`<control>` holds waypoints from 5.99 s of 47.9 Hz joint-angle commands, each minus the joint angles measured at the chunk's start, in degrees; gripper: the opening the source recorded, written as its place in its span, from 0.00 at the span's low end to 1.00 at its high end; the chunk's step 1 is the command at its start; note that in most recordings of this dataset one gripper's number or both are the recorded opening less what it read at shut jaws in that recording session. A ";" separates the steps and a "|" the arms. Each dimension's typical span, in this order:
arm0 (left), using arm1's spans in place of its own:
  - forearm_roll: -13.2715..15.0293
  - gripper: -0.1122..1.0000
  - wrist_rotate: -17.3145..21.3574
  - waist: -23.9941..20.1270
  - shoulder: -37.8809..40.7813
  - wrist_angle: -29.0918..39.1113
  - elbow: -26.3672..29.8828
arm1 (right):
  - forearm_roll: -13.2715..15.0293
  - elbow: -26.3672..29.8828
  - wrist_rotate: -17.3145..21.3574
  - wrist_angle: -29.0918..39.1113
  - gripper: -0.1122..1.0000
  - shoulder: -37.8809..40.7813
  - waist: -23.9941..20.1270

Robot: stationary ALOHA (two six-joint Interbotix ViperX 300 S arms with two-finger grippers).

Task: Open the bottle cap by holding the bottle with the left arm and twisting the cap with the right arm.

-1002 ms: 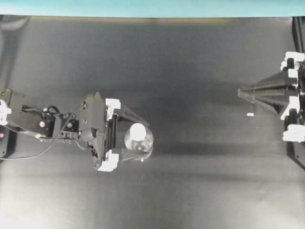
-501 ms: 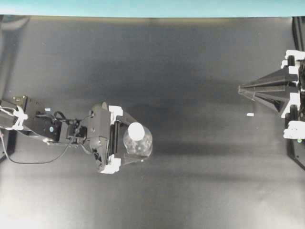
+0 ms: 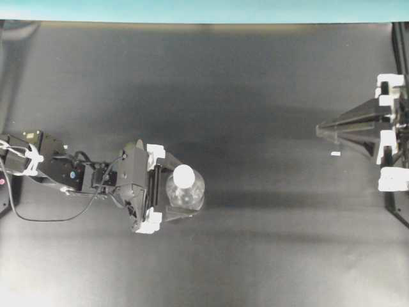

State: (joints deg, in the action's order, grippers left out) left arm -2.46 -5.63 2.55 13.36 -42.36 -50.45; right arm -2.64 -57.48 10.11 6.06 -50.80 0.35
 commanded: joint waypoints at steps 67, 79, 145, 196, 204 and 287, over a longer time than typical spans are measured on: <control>-0.18 0.83 0.09 1.05 0.26 -1.41 0.35 | -5.80 84.29 25.31 83.06 0.81 65.39 -3.43; -0.18 0.83 -0.09 1.05 0.26 -1.41 0.53 | -5.71 86.22 29.97 80.51 0.81 69.26 -2.99; -0.18 0.83 -0.09 1.05 0.26 -1.05 0.35 | -5.80 78.49 -0.70 72.16 0.44 69.43 -2.99; -0.18 0.83 0.09 1.05 0.26 -1.05 0.44 | -4.75 78.66 -41.57 72.42 0.44 69.52 -5.71; -0.18 0.83 0.09 1.05 0.26 -1.05 0.44 | -4.57 78.31 -41.57 72.60 0.44 69.26 -5.71; -0.18 0.83 -0.18 1.67 0.00 -1.05 1.32 | -2.46 80.77 38.06 73.83 0.80 67.32 -8.35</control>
State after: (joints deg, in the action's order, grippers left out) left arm -2.46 -5.71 3.87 13.71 -43.24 -49.48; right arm -5.27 23.29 47.37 79.72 16.35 -8.35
